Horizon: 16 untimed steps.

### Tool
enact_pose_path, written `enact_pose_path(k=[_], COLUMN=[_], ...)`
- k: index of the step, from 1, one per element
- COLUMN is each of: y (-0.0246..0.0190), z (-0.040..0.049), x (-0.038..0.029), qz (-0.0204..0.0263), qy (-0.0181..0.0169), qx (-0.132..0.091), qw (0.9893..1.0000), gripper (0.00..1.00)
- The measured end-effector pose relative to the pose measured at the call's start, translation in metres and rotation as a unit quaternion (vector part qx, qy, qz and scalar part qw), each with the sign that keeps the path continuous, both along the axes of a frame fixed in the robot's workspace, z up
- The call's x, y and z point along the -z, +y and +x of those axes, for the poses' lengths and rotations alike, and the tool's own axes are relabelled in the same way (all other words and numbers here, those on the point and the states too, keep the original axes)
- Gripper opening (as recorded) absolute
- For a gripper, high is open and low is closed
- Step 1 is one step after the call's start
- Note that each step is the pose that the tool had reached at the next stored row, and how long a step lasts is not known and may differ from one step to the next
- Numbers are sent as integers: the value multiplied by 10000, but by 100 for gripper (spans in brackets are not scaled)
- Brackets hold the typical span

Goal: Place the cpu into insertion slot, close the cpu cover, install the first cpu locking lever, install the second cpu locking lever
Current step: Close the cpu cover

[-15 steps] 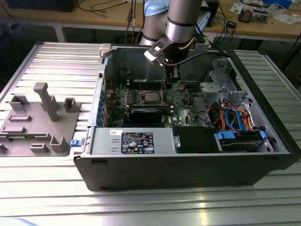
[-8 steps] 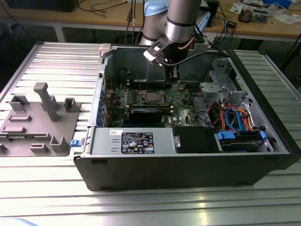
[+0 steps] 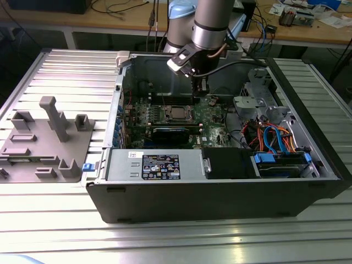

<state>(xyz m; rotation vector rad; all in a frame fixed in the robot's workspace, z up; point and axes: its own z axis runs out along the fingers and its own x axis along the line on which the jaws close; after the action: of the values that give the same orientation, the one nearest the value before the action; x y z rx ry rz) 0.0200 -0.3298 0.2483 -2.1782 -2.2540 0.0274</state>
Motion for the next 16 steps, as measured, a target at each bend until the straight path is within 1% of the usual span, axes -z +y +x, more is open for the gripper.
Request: enact_pose_path(k=[4,16], y=[-1,-1], z=[-21,-22], x=[8,12], qz=[-2,0], qy=[0,0], qx=[0,0], qw=[10000,10000], gripper=[11,11])
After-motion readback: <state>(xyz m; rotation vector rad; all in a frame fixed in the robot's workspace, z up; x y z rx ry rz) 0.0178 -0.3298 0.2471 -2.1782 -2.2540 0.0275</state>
